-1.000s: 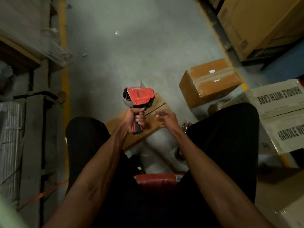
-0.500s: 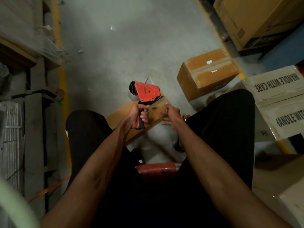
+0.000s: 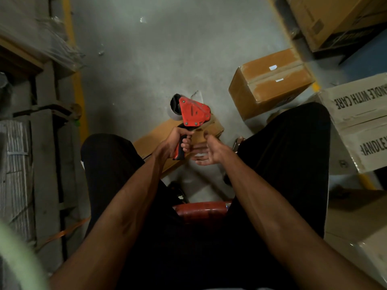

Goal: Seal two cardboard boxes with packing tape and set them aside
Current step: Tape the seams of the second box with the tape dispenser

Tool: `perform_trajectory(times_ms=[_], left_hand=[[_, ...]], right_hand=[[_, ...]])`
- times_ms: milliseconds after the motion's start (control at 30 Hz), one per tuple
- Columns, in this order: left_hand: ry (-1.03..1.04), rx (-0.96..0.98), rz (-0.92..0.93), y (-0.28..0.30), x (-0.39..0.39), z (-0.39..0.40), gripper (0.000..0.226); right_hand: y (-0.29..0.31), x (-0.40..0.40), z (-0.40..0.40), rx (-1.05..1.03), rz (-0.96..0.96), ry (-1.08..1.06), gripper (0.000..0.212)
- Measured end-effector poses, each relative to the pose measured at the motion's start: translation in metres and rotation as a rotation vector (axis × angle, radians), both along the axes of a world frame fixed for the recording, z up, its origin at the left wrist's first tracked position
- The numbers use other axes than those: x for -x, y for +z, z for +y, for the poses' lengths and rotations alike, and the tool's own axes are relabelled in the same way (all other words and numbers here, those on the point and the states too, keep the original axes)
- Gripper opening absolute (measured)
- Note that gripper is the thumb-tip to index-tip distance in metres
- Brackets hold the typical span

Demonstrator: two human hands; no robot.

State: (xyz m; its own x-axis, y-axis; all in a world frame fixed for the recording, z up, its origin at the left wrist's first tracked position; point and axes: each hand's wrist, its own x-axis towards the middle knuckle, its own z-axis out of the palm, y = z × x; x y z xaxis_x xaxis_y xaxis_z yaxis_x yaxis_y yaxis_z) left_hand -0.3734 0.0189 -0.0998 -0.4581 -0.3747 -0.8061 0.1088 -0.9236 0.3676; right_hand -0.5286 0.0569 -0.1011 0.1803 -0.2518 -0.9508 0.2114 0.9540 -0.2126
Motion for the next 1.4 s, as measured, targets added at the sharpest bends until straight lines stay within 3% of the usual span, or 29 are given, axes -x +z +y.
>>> perform_trajectory(times_ms=[167,333,500,567,700,767,833,967,1033,1200,1267,1400], left_hand=[[0.058,-0.003,0.069,-0.003,0.001,-0.001,0.026],[0.056,-0.005,0.048,-0.006,-0.002,-0.001,0.033],[0.053,-0.008,0.036,-0.006,-0.001,0.000,0.034],[0.036,-0.002,0.027,-0.006,-0.001,-0.001,0.035],[0.018,0.014,-0.002,-0.007,-0.001,0.000,0.034],[-0.002,0.022,-0.013,-0.008,-0.001,-0.001,0.036],[-0.022,0.026,-0.024,-0.007,0.000,0.000,0.039],[-0.052,0.028,-0.052,-0.003,0.000,0.002,0.035],[-0.072,0.031,-0.067,-0.003,0.001,0.003,0.036],[-0.115,0.034,-0.108,0.000,-0.001,0.000,0.034],[-0.159,0.051,-0.139,0.000,-0.004,-0.002,0.032],[-0.232,0.103,-0.200,0.000,-0.011,-0.010,0.028]], right_hand=[[-0.004,0.001,-0.003,0.006,-0.101,-0.211,0.074],[-0.001,0.011,-0.008,0.028,-0.036,-0.298,0.026],[-0.001,0.010,-0.005,0.007,0.013,-0.293,0.022],[-0.003,0.011,-0.004,-0.013,0.031,-0.275,0.029],[-0.008,0.012,-0.005,-0.041,0.005,-0.151,0.085],[-0.008,0.011,-0.008,-0.047,0.000,-0.128,0.097],[-0.007,0.011,-0.012,-0.046,0.002,-0.115,0.089],[-0.007,0.011,-0.019,-0.041,0.030,-0.078,0.037],[-0.009,0.011,-0.019,-0.022,0.064,-0.099,0.023],[-0.013,0.019,-0.024,0.055,0.183,-0.154,0.020],[-0.018,0.024,-0.034,0.131,0.310,-0.115,0.013],[-0.034,0.039,-0.049,0.281,0.637,-0.040,0.027]])
